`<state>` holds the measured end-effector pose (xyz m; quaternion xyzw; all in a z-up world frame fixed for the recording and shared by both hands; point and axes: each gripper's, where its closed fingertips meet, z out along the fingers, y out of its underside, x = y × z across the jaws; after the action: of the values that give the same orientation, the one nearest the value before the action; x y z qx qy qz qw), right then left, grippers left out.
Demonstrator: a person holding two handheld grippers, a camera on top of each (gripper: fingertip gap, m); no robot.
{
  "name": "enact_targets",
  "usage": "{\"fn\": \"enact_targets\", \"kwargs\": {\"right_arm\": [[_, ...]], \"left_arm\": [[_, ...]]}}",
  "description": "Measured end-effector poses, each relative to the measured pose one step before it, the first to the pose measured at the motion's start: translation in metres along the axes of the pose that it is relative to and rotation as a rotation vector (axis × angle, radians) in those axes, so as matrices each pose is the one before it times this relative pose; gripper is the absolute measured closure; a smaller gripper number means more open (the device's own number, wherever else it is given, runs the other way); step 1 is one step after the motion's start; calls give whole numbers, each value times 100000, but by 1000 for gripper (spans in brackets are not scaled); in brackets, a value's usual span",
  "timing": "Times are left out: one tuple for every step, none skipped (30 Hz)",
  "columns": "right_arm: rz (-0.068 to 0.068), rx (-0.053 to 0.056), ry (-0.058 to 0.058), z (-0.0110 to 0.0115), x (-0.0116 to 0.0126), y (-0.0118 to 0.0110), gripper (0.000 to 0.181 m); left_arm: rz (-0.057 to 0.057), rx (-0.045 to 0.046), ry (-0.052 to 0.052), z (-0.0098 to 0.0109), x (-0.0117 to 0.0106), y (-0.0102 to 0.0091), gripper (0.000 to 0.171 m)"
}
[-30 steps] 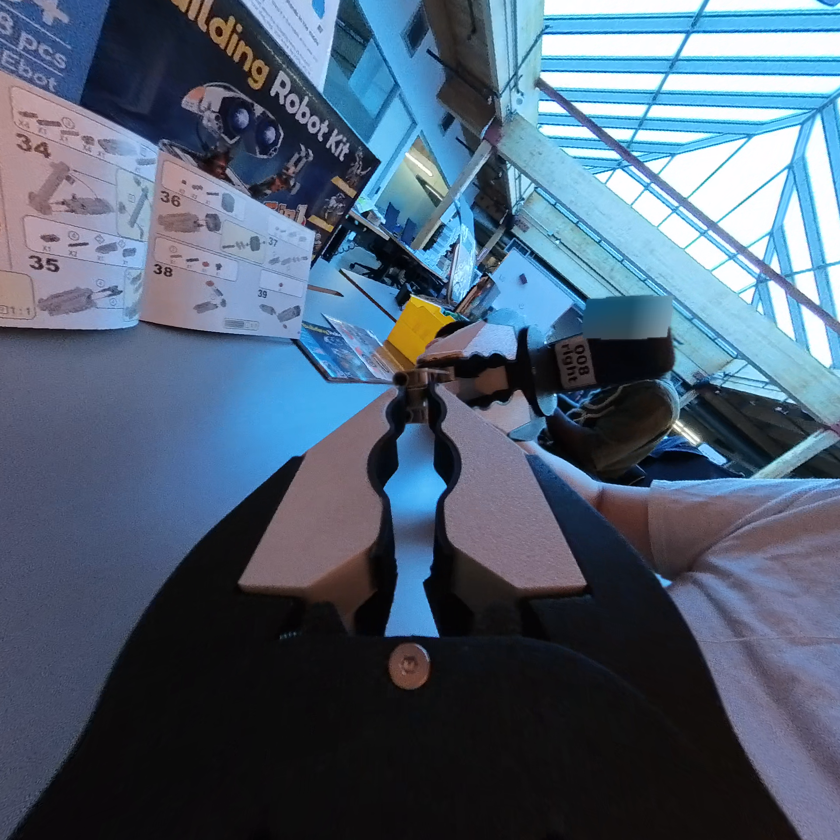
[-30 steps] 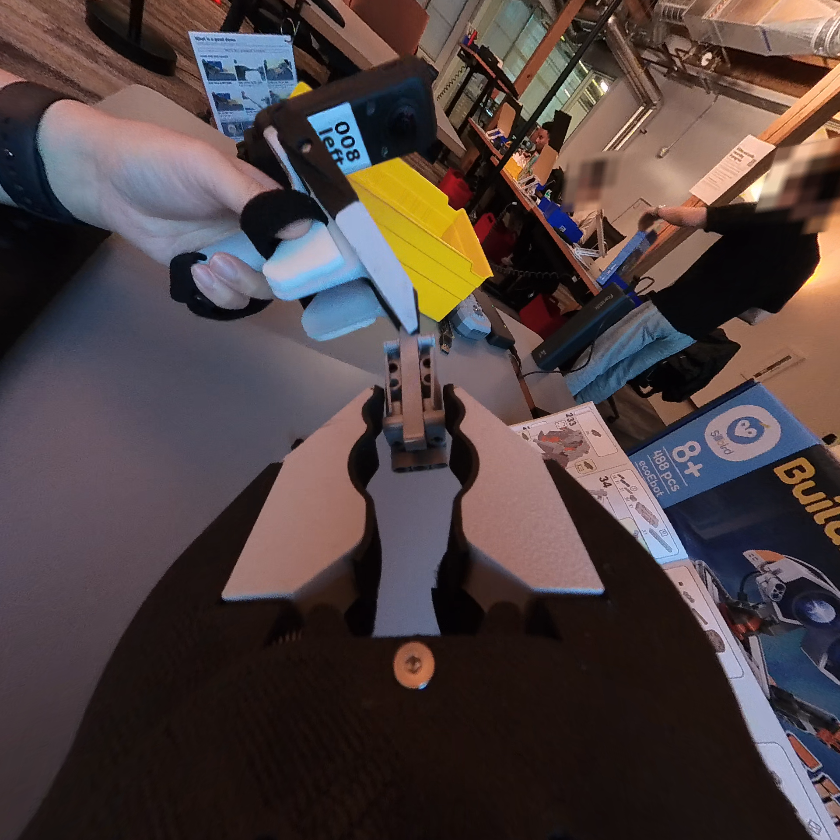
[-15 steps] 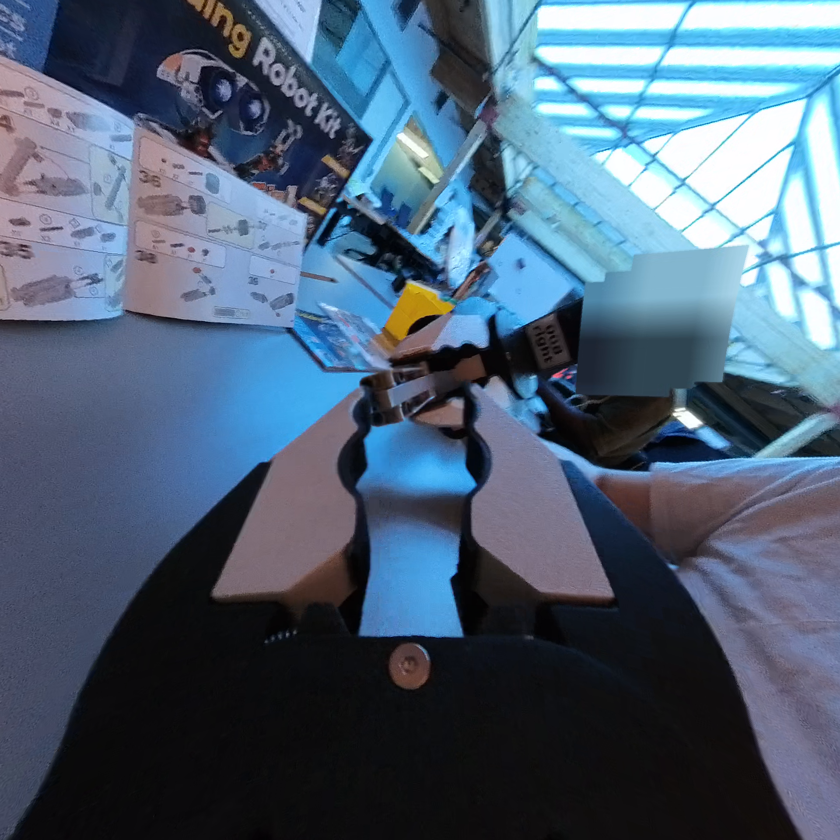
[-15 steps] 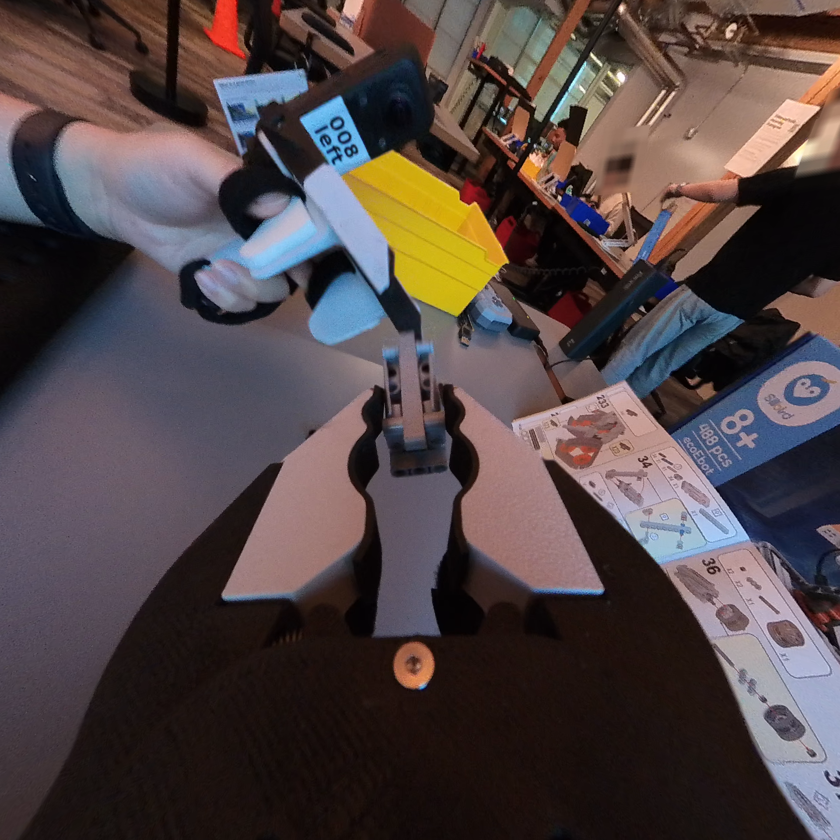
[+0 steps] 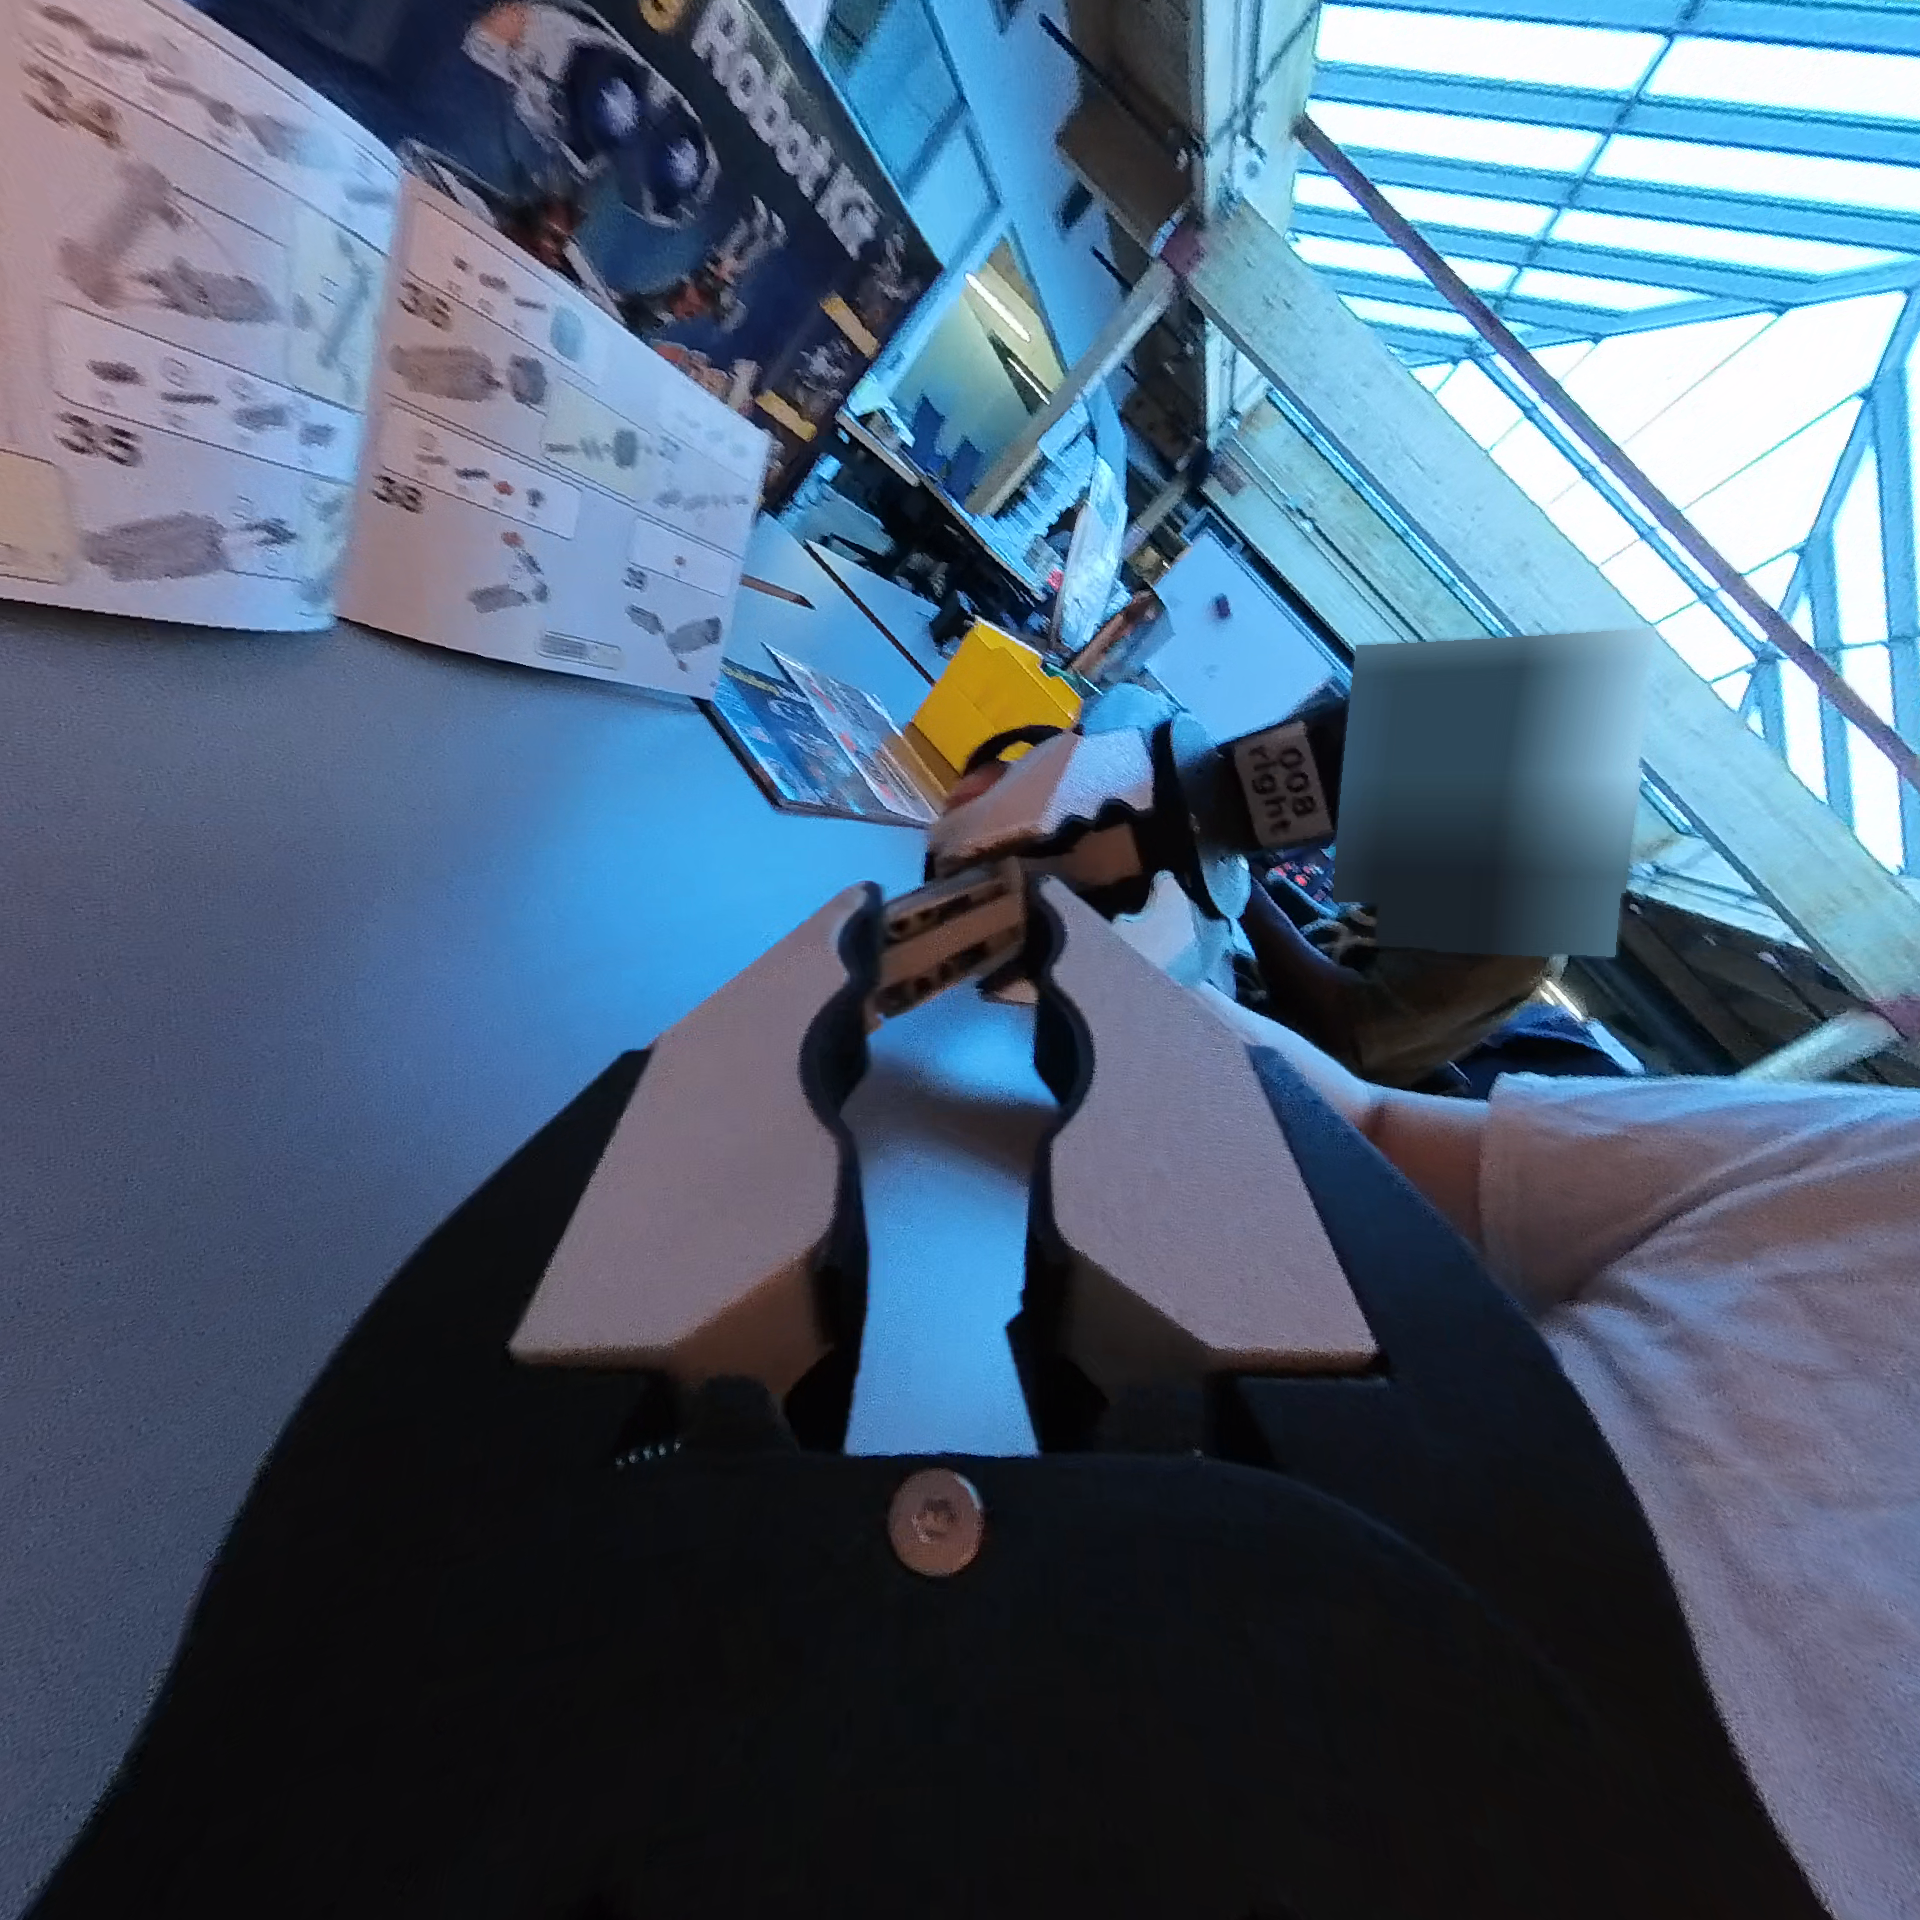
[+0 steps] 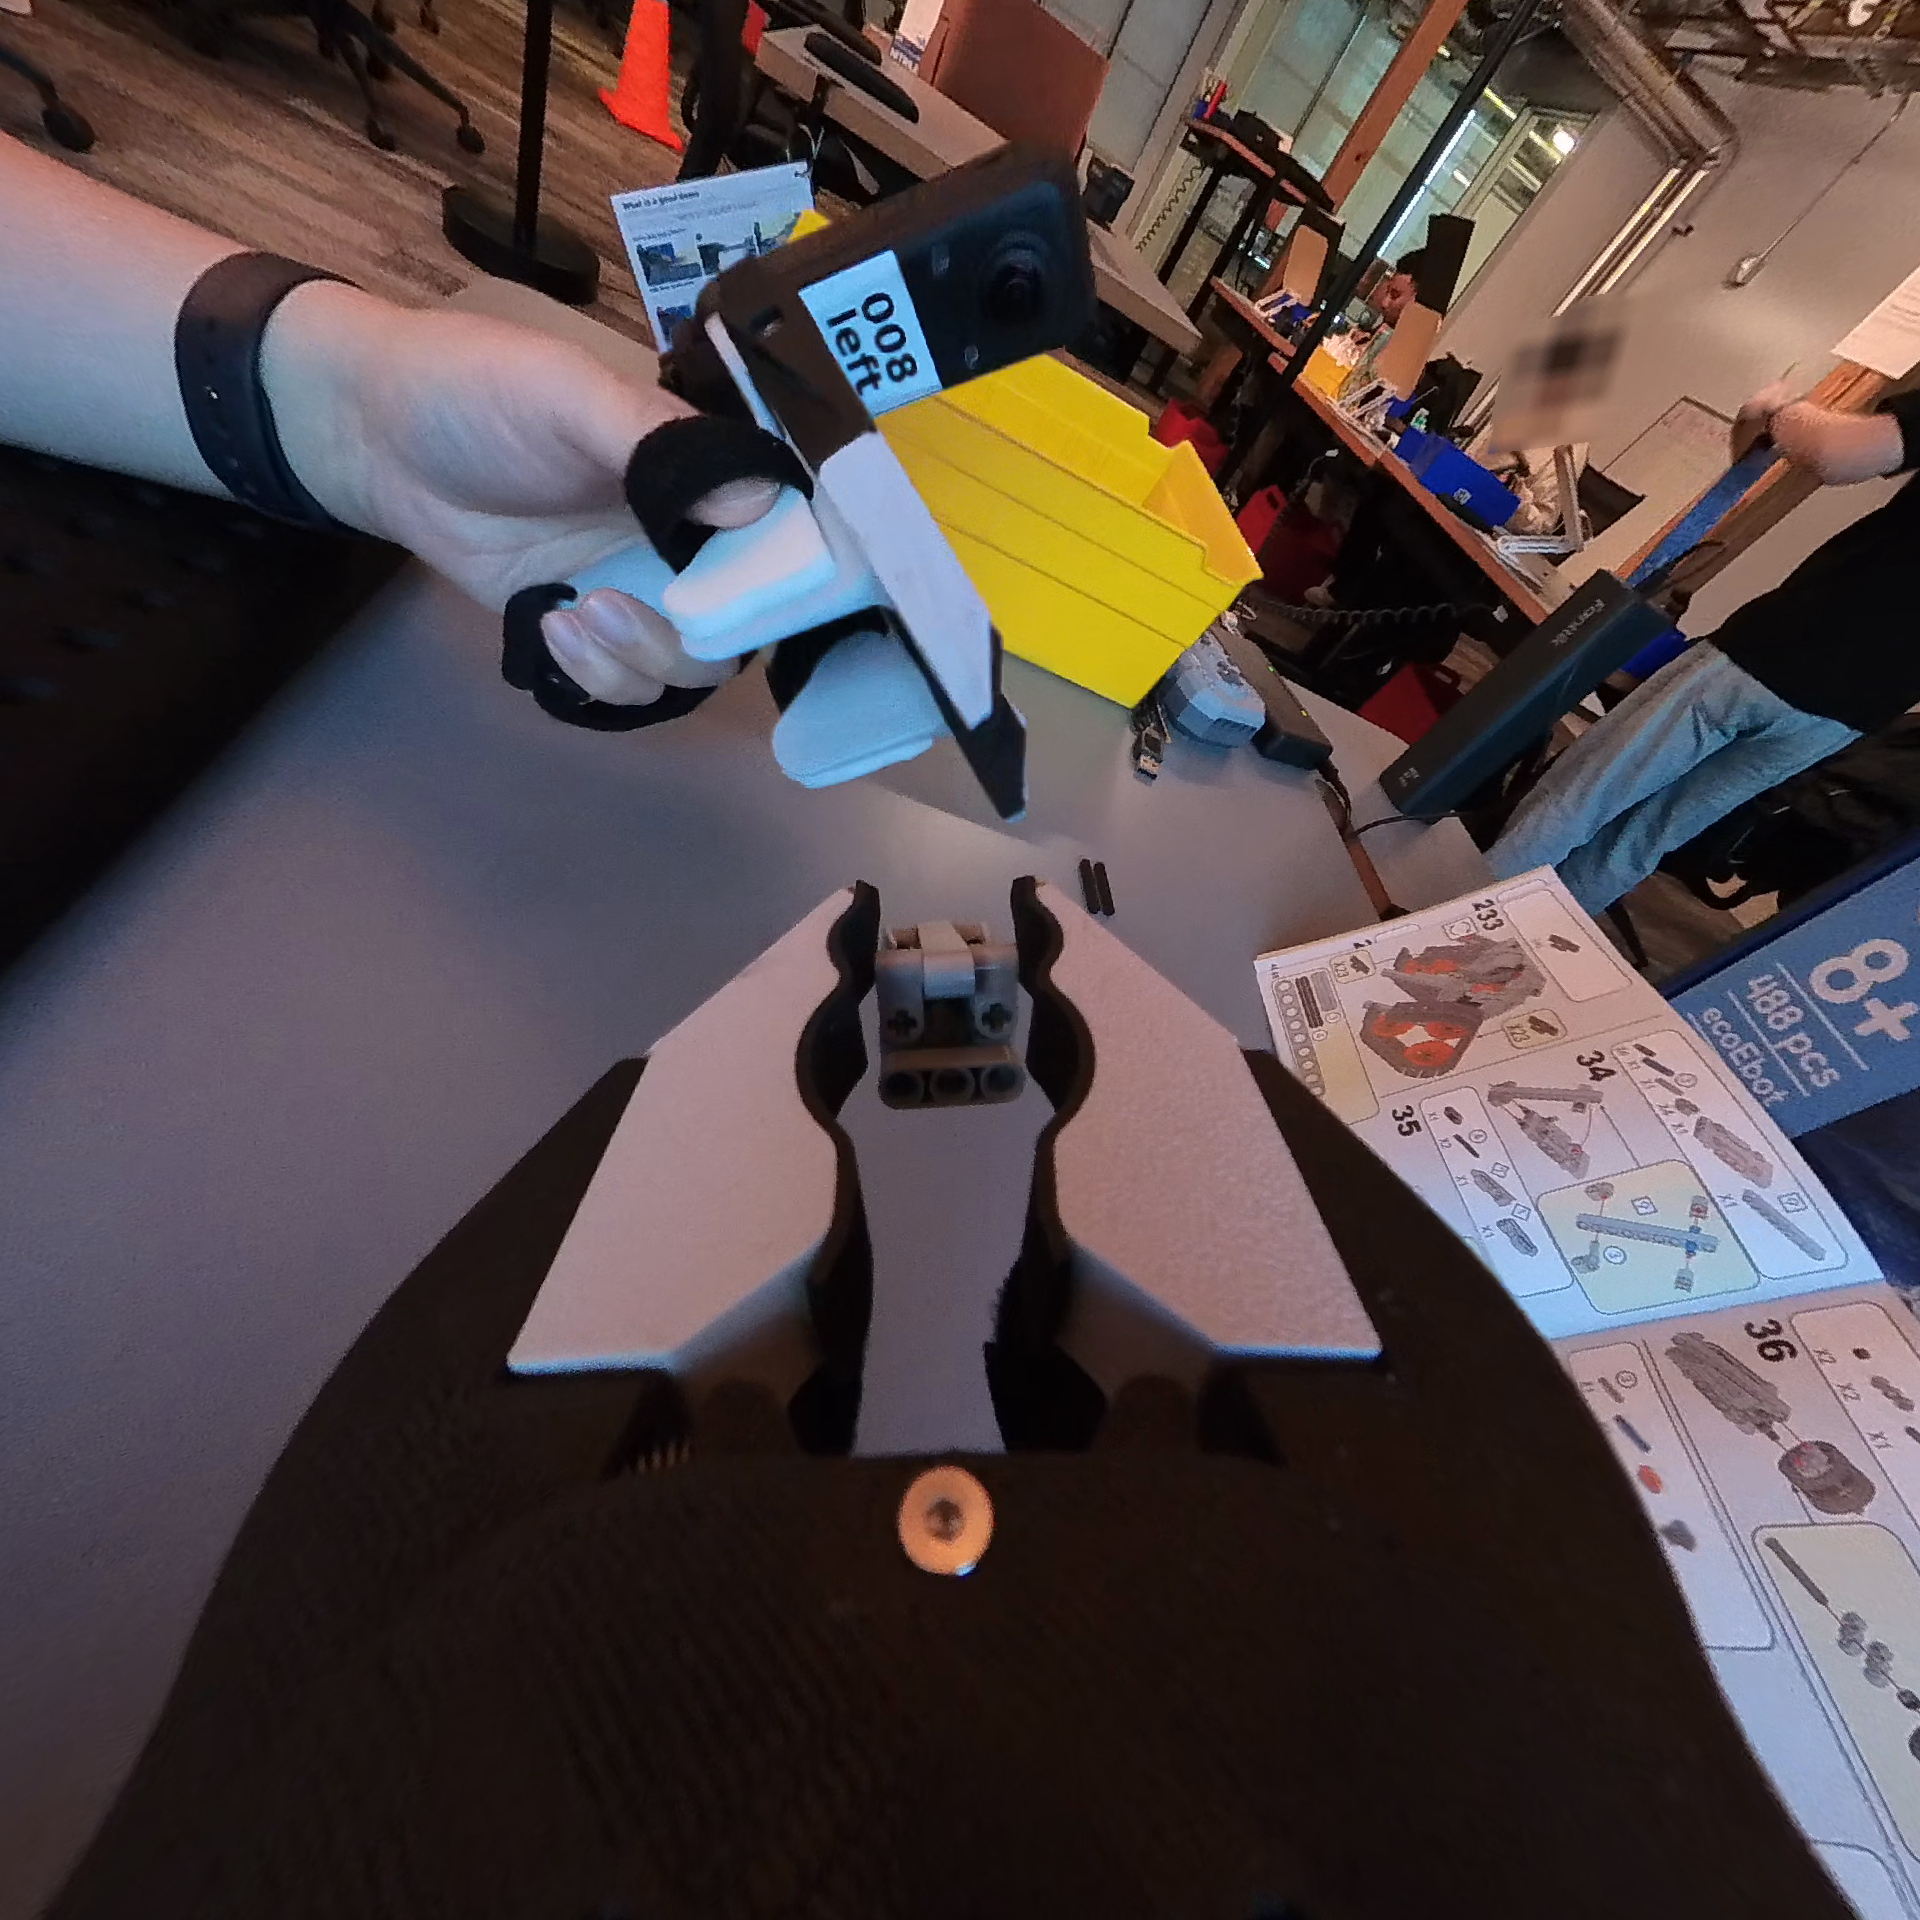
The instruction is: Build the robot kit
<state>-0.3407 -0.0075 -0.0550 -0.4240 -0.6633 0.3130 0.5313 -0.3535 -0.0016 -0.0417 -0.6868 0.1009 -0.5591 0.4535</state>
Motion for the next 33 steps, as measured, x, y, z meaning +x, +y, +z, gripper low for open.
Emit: {"fn": "enact_targets", "kwargs": {"right_arm": [[-914, 901, 597, -101, 52, -327, 155], [-1018, 1801, 421, -165, 39, -560, 155], [-673, 2474, 107, -194, 16, -735, 155], [-271, 2939, 41, -183, 4, -849, 155], [42, 3278, 116, -180, 20, -912, 155], [246, 3079, 39, -145, 10, -860, 155], [206, 2088, 89, -101, 10, -667, 155], [-325, 1336, 10, -73, -17, -464, 155], [-506, 495, -34, -30, -32, -233, 155], [-403, -295, 52, 2, -12, 25, 155], [-126, -441, -99, 16, -41, 152, 154], [629, 1034, -511, -16, -54, -13, 155], [1317, 155, -65, -25, 80, 145, 155], [1189, -1654, -184, 46, 96, 435, 155], [2098, -1527, -1275, 81, -9, 462, 155], [5408, -3026, -3409, 99, -134, 692, 155], [9919, -3433, -5079, 83, -148, 668, 152], [12377, -1196, -4707, 29, 55, 233, 144], [13161, -554, -2742, 2, 400, 77, 140], [11011, -1089, -4143, -44, 96, 89, 139], [8594, -112, -3432, -26, -14, 17, 139], [6439, -1540, -871, 23, 218, 292, 140], [3081, -2927, -1905, 54, -64, 511, 141], [1947, -2942, -1097, 105, -17, 585, 146], [2050, -3303, -224, 121, 144, 605, 148], [1049, -1297, 19, 66, 131, 262, 150], [427, 110, 215, 7, 131, 70, 152], [-140, -194, 31, -95, 120, 118, 158], [-804, -376, -1192, -161, -70, 122, 163], [-1966, 22, -2325, -189, -355, 20, 164], [-4731, 696, -2660, -197, -620, -120, 158], [-7169, 591, -387, -203, -497, -182, 157], [-7812, -159, 1592, -207, -302, -207, 157]], "left_arm": [[-669, 2070, -2319, -236, -440, -374, 138], [-1786, 1818, -1672, -211, -449, -285, 129], [-2846, 821, -515, -107, -344, -107, 120], [-3575, -295, 2180, 2, 22, 87, 116], [-4423, -1129, 4041, 122, 299, 234, 116], [-5097, -1225, 4717, 211, 381, 296, 114], [-5240, -665, 5889, 260, 543, 232, 114], [-5243, -451, 6983, 284, 748, 222, 117], [-4793, -1128, 6451, 279, 696, 321, 123], [-3044, -1803, 5270, 265, 554, 388, 134], [-1128, -1943, 3694, 247, 426, 404, 148], [165, -1096, -836, 154, -142, 220, 151], [2755, -175, -2848, -24, -324, 23, 158], [3185, 361, -3064, -91, -242, -120, 158], [3423, -572, -3501, -141, -241, -69, 158], [4374, -1195, -4853, -164, -385, -26, 158], [5895, -1469, -6405, -170, -494, 8, 159], [6994, -2022, -6335, -122, -415, 63, 159], [7009, -2273, -4634, -59, -130, 87, 159], [6469, -2041, -3807, -27, -21, 82, 159], [6161, -1564, -3803, -29, -58, 52, 161], [6104, -1344, -3320, -15, -4, 43, 162], [6435, -1657, -2553, 14, 117, 99, 163], [6803, -2211, -2269, 62, 158, 149, 163], [6662, -3089, -2620, 96, 81, 276, 163], [6280, -3269, -2743, 135, 28, 376, 163], [5552, -1656, -2062, 147, 138, 187, 163], [5014, -955, -1322, 86, 202, 94, 163], [5057, -976, -261, 53, 325, 44, 163], [5500, -534, -44, 14, 370, -40, 163], [5693, 310, -615, -35, 316, -158, 163], [5798, 1256, -720, -86, 308, -294, 163], [5527, 1571, -897, -112, 272, -332, 163]]}}
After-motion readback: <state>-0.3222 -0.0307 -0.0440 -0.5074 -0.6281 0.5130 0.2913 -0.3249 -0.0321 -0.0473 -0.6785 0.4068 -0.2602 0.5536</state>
